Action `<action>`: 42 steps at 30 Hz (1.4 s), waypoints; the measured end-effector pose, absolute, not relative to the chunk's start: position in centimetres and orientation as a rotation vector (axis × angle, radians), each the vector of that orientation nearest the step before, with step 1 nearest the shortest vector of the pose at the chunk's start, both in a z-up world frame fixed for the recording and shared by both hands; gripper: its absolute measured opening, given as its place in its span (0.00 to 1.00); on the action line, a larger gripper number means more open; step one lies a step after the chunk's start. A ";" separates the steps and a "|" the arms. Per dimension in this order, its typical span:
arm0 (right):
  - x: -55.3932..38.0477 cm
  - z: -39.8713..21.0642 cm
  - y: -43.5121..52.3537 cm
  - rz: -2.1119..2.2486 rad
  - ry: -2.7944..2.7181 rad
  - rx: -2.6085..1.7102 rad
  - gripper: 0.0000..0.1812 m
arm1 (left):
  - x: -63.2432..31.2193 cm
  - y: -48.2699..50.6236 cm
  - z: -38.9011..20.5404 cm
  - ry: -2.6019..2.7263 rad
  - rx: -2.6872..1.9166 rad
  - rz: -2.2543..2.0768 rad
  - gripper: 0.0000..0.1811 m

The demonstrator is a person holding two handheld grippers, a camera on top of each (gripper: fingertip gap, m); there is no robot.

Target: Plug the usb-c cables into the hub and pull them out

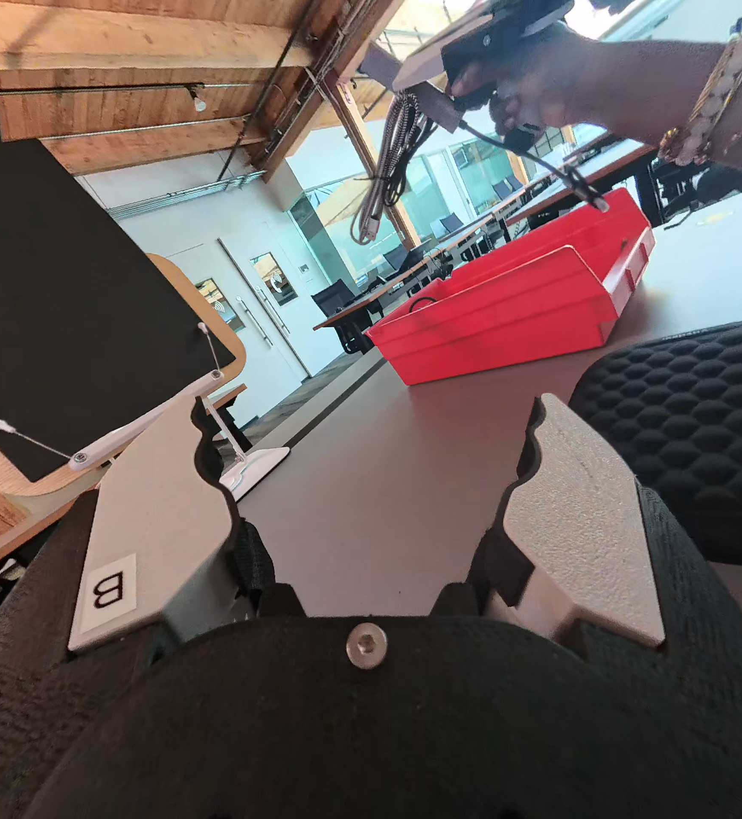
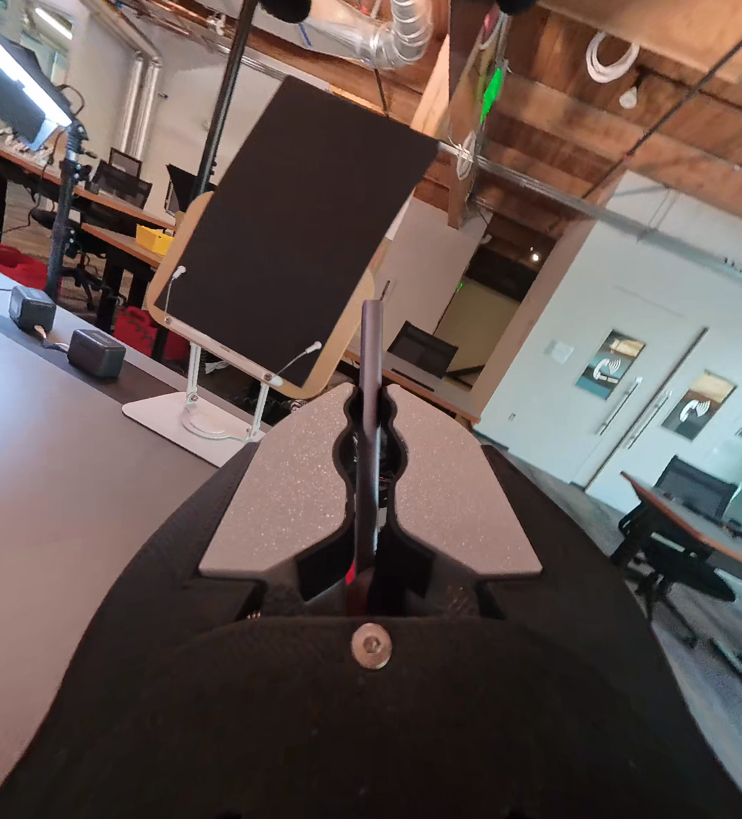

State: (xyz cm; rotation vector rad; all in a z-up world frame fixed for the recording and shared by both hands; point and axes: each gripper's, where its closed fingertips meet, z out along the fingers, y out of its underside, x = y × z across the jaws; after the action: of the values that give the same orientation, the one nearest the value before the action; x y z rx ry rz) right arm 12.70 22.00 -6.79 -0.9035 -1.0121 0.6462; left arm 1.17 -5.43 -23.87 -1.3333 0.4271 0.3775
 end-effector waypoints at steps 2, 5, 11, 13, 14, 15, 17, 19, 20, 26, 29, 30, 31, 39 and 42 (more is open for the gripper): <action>13.5 -7.6 23.5 0.672 -0.977 -0.951 0.04 | 1.1 -5.3 -24.1 0.434 -1.346 0.383 0.72; 14.3 -8.9 25.8 0.694 -0.922 -0.998 0.04 | 1.2 -5.1 -24.4 0.449 -1.362 0.391 0.71; 13.9 -12.9 27.3 0.662 -0.995 -0.969 0.04 | 1.4 -4.9 -25.0 0.486 -1.393 0.423 0.71; 13.7 -14.8 26.8 0.630 -1.075 -0.969 0.04 | 1.4 -4.9 -25.1 0.490 -1.395 0.425 0.71; 13.6 -15.8 26.6 0.605 -1.110 -0.980 0.05 | 1.5 -4.9 -25.1 0.490 -1.394 0.426 0.71; 13.6 -16.9 26.6 0.577 -1.145 -0.996 0.04 | 1.5 -4.9 -25.1 0.489 -1.393 0.424 0.71; 13.6 -18.9 26.6 0.514 -1.200 -1.032 0.05 | 1.4 -4.9 -25.0 0.481 -1.390 0.423 0.71; 13.7 -20.9 26.9 0.443 -1.249 -1.105 0.05 | 1.1 -5.0 -24.9 0.465 -1.391 0.427 0.70; 13.8 -21.9 26.9 0.421 -1.283 -1.150 0.06 | 1.0 -5.0 -24.9 0.456 -1.391 0.427 0.70; 15.0 -25.1 25.5 0.388 -1.432 -1.417 0.25 | 0.6 -5.0 -24.8 0.431 -1.392 0.422 0.70; 15.4 -23.0 22.8 0.529 -1.401 -1.418 0.33 | 0.7 -4.9 -25.0 0.443 -1.401 0.436 0.70; 15.3 -22.0 21.1 0.639 -1.402 -1.404 0.35 | 0.7 -4.8 -25.0 0.446 -1.403 0.441 0.70; 15.3 -20.9 18.9 0.779 -1.410 -1.386 0.35 | 0.7 -4.8 -25.0 0.446 -1.405 0.442 0.70; 17.0 -28.4 10.8 0.594 -1.849 -1.592 0.32 | -0.5 -5.3 -24.1 0.340 -1.371 0.405 0.69; 15.7 -29.8 12.5 0.404 -1.806 -1.627 0.13 | -0.4 -5.2 -24.2 0.350 -1.376 0.409 0.69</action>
State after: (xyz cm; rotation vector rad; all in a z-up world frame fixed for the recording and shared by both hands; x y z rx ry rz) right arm 15.67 12.54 -29.82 -1.6275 -1.8058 0.4039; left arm -0.35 -5.19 -24.23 -1.3756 0.3504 0.4092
